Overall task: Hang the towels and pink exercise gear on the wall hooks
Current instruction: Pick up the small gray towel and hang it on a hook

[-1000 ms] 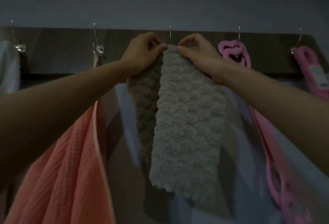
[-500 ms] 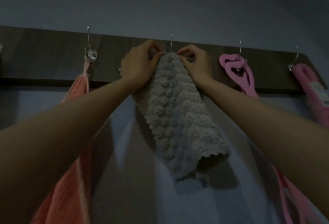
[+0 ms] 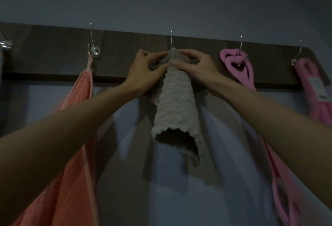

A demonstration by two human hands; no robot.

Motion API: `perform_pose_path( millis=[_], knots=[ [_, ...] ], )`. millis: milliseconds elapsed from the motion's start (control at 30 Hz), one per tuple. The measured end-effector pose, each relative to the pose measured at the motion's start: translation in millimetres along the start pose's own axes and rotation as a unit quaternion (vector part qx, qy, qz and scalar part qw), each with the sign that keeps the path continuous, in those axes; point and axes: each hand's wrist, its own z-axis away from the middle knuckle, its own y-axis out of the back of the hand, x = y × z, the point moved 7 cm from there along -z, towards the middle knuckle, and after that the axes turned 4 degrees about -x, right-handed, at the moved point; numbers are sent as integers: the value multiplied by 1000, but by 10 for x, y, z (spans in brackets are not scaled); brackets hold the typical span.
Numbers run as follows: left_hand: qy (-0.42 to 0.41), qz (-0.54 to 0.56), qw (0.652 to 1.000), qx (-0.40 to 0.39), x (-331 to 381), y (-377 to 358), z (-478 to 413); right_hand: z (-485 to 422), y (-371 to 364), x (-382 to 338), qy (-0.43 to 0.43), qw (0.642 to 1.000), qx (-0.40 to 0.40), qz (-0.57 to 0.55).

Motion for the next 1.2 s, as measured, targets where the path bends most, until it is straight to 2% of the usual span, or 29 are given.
perform_pose_path(
  millis=[167, 367, 500, 633, 800, 933, 1200],
  knots=[
    [26, -37, 999, 1, 40, -49, 169, 52, -16, 52, 6, 990, 38, 132],
    [41, -24, 999, 11, 134, -156, 394, 289, -98, 39, -4, 962, 33, 272],
    [66, -22, 997, 16, 188, -231, 575, 445, -186, 54, 20, 963, -2, 268],
    [90, -34, 995, 9, 243, -248, 762, 683, -236, 20, 12, 987, -43, 157],
    [107, -80, 991, -15, 344, -212, 952, 920, -184, -86, 4, 991, -51, 121],
    [73, -128, 989, -8, 567, -38, 1064, 1104, -58, -228, 11, 990, -31, 140],
    [68, -218, 973, -19, 1087, 276, 1469, 1600, 186, -722, 40, 981, -35, 185]
  ],
)
